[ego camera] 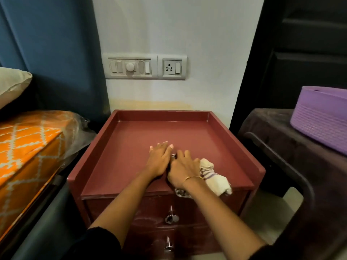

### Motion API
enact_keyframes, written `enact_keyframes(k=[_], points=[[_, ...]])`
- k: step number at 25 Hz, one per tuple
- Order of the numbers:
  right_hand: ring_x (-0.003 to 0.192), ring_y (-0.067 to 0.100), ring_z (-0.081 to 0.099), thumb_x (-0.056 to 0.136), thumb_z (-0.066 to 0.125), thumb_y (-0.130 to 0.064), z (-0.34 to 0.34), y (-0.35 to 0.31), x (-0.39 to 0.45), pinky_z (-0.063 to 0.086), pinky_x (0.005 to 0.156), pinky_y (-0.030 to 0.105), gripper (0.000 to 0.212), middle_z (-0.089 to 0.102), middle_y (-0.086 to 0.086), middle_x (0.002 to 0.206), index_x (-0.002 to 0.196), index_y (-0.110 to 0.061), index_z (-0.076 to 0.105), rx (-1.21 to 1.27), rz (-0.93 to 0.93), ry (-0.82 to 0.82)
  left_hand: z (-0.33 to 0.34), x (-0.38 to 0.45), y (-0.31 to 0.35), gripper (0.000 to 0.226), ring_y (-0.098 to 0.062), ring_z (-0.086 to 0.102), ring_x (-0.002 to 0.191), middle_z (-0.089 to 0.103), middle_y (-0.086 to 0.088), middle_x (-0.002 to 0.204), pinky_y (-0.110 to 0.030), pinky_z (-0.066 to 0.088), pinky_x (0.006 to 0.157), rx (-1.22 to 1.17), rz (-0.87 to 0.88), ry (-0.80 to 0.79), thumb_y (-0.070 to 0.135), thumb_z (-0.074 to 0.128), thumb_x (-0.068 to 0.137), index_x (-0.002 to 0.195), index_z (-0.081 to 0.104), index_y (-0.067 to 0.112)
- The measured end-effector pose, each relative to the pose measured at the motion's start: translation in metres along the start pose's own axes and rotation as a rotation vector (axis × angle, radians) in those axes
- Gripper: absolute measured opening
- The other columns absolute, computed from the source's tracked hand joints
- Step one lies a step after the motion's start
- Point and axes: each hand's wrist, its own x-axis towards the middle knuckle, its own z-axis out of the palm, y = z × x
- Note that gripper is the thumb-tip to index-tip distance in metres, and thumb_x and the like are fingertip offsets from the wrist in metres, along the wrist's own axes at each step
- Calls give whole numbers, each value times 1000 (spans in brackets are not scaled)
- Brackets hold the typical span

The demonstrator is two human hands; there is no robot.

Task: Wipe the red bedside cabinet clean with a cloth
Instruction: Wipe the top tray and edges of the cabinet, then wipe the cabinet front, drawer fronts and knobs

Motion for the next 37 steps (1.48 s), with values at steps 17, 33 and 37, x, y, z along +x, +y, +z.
enact_keyframes(k=[17, 33, 37], points=[[124, 31, 32, 90, 42, -25, -17, 77, -3, 31, 99, 47, 39, 44, 8, 136, 128, -23, 51, -12, 370, -71, 46, 9, 21, 58, -24, 11, 146, 19, -9, 156, -36, 10, 120, 167, 114, -207, 40, 33, 98, 147, 20, 12], [118, 34, 37, 93, 40, -28, -18, 103, -41, 32, 99, 45, 32, 57, 12, 126, 115, -16, 60, 8, 417, 65, 49, 16, 16, 60, -22, 6, 147, 19, -7, 156, -38, 3, 121, 232, 184, -179, 44, 30, 97, 146, 23, 12], [112, 30, 41, 94, 41, -29, 4, 100, -71, 35, 92, 44, 30, 59, 11, 119, 112, -15, 60, -14, 445, 286, 47, 7, 22, 55, -22, 11, 146, 28, -8, 153, -37, 1, 120, 334, 308, -143, 39, 31, 98, 143, 32, 8]])
